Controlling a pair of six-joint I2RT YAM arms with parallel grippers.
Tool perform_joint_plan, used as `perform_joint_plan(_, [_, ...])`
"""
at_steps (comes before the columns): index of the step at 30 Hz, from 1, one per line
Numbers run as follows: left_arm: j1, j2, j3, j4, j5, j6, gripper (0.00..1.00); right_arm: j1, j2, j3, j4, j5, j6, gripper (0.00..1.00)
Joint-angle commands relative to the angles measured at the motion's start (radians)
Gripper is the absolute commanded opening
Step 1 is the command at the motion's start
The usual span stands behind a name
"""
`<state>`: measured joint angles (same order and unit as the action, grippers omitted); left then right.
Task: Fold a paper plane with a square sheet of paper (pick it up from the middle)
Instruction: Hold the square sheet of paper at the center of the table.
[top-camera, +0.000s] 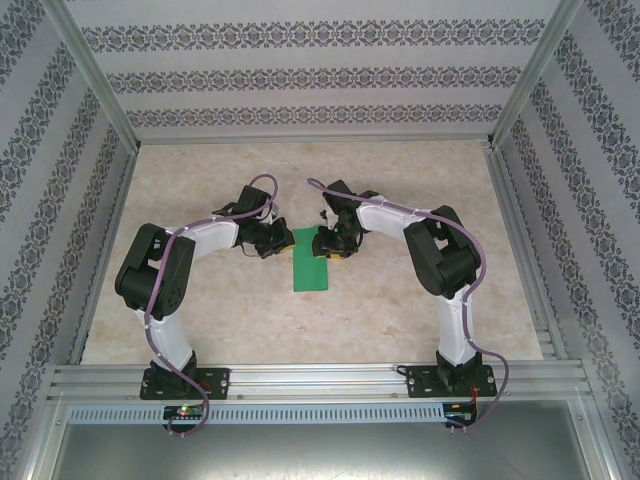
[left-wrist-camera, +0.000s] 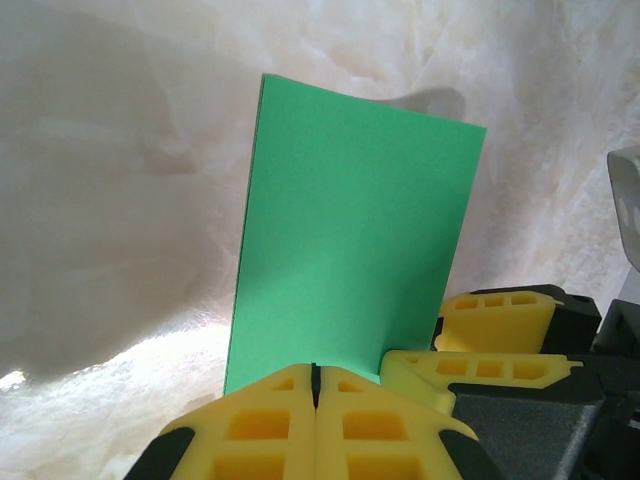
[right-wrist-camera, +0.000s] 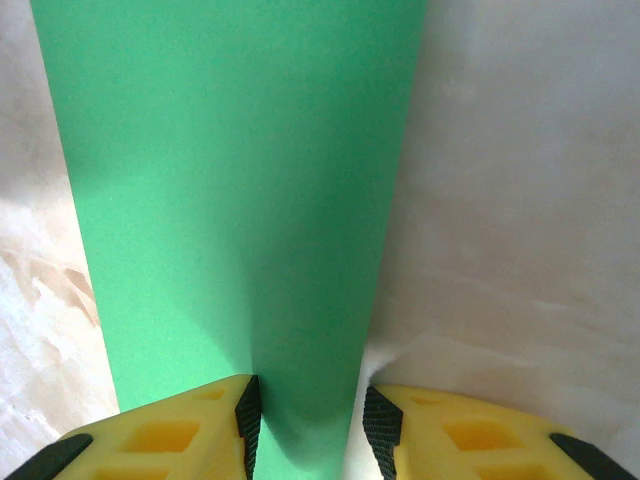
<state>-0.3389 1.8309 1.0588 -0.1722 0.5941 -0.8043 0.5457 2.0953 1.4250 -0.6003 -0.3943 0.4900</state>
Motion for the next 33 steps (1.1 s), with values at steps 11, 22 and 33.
perform_joint_plan(11, [-0.025, 0.009, 0.012, -0.001, 0.029, 0.010, 0.05, 0.000, 0.155, -0.070, -0.016, 0.146, -0.011, 0.39])
perform_joint_plan(22, [-0.063, 0.076, 0.055, -0.055, 0.015, 0.039, 0.02, 0.003, 0.158, -0.074, -0.017, 0.154, -0.009, 0.39])
perform_joint_plan(33, [-0.069, 0.141, 0.077, -0.139, -0.050, 0.082, 0.00, 0.008, 0.149, -0.080, -0.012, 0.149, -0.008, 0.39])
